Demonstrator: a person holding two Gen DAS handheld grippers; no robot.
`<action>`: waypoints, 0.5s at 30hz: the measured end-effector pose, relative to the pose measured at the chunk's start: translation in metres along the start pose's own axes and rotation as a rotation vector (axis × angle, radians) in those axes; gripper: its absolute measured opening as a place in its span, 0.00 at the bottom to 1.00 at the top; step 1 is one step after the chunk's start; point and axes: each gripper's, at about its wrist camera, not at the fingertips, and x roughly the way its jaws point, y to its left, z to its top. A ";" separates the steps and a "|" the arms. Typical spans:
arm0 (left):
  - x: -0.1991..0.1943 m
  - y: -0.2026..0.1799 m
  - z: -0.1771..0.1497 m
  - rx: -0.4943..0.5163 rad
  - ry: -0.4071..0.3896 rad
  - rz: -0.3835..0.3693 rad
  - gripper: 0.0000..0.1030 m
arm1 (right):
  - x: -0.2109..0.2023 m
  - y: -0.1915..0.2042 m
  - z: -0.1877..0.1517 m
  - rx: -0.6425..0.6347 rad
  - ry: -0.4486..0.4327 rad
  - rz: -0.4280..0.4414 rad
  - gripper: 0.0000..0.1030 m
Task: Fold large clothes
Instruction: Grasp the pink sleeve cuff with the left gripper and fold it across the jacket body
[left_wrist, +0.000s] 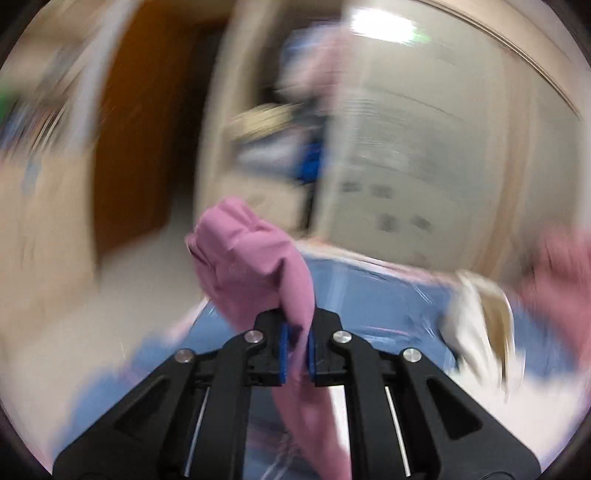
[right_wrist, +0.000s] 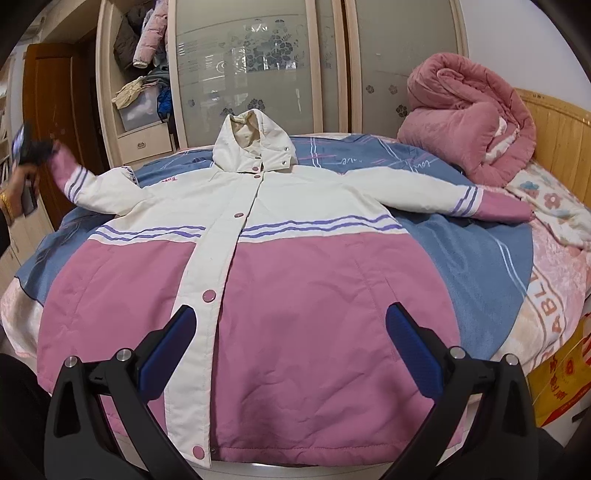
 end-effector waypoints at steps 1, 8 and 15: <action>-0.003 -0.029 0.006 0.083 -0.001 -0.023 0.07 | 0.000 -0.001 0.000 0.006 0.004 0.004 0.99; 0.010 -0.256 -0.070 0.653 0.173 -0.191 0.15 | -0.001 -0.005 0.000 0.034 0.009 0.026 0.99; 0.060 -0.301 -0.216 0.591 0.497 -0.242 0.90 | -0.003 -0.013 -0.004 0.037 0.022 0.013 0.99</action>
